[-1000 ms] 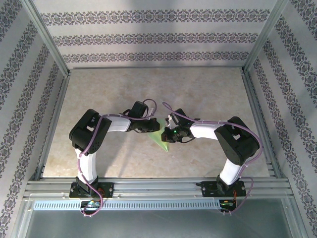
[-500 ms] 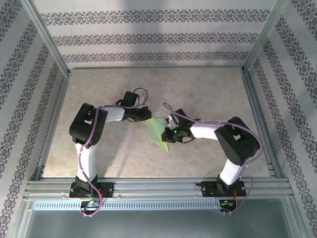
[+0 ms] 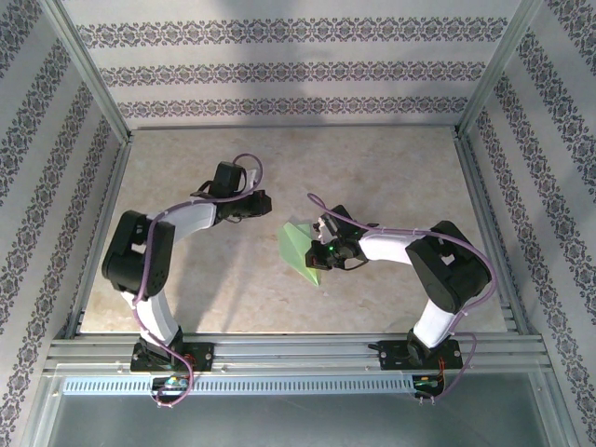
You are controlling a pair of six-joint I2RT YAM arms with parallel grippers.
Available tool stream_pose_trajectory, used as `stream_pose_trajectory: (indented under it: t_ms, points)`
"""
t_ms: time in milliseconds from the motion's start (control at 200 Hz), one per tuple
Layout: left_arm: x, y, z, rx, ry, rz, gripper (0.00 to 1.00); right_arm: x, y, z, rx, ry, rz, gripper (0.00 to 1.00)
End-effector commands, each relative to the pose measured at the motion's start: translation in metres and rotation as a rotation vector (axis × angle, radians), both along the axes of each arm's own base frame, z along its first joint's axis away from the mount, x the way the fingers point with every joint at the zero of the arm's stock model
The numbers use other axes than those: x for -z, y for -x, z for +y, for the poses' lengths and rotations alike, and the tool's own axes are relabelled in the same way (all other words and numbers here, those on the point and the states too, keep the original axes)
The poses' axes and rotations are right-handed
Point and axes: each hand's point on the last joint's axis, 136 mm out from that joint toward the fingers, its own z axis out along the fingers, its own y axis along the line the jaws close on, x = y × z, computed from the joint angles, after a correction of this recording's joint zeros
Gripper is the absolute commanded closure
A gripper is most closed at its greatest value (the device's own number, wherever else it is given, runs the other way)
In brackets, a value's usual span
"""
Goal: Fold a paper plane with a square sheet of paper (fold left side to right side)
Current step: Fourth fold the wing at the center of the table.
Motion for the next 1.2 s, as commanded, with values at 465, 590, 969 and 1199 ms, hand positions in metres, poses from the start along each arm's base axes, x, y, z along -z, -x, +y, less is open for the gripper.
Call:
stream_pose_trajectory:
  t_ms: [465, 590, 969, 1199]
  points:
    - [0.061, 0.058, -0.090, 0.198, 0.031, 0.170, 1.00, 0.020, 0.020, -0.022, 0.027, 0.112, 0.084, 1.00]
    - [0.074, 0.064, -0.086, 0.191, 0.015, 0.198, 1.00, 0.001, 0.010, -0.011, 0.027, 0.049, 0.038, 1.00]
    - [0.088, 0.068, -0.081, 0.184, 0.000, 0.209, 1.00, -0.026, -0.012, 0.022, -0.003, -0.062, -0.034, 1.00]
    - [0.090, 0.068, -0.081, 0.185, -0.003, 0.210, 1.00, -0.008, -0.019, 0.023, 0.012, -0.019, -0.022, 1.00]
